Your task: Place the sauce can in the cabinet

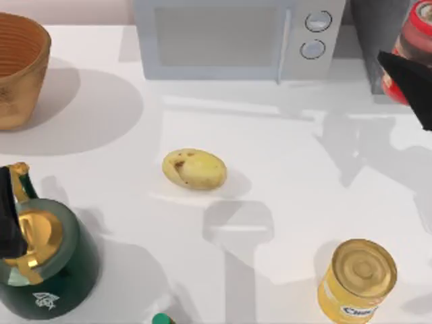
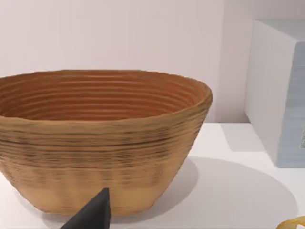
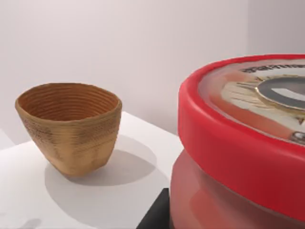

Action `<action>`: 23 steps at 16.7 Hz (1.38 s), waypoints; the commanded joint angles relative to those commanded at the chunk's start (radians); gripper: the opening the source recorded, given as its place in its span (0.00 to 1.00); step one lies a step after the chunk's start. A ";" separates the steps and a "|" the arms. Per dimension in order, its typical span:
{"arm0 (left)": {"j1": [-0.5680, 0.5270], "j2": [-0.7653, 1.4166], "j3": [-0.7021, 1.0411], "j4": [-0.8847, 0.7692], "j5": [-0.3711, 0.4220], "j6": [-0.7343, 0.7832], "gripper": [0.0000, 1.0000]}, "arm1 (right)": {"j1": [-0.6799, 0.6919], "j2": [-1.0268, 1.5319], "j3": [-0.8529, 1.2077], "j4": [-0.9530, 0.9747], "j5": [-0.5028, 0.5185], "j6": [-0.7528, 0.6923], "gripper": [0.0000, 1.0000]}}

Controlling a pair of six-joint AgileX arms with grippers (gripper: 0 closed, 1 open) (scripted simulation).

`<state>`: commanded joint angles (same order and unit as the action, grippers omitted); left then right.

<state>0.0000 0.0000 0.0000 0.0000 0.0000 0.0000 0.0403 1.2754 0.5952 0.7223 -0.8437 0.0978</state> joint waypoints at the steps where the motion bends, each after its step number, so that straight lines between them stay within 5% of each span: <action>1: 0.000 0.000 0.000 0.000 0.000 0.000 1.00 | 0.000 -0.067 -0.027 -0.034 0.038 -0.008 0.00; 17: 0.000 0.000 0.000 0.000 0.000 0.000 1.00 | -0.044 -1.214 -0.537 -0.661 0.784 -0.067 0.00; 23: 0.000 0.000 0.000 0.000 0.000 0.000 1.00 | -0.040 -1.275 -0.595 -0.722 0.844 -0.098 0.00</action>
<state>0.0000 0.0000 0.0000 0.0000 0.0000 0.0000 0.0000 0.0000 0.0000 0.0000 0.0000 0.0000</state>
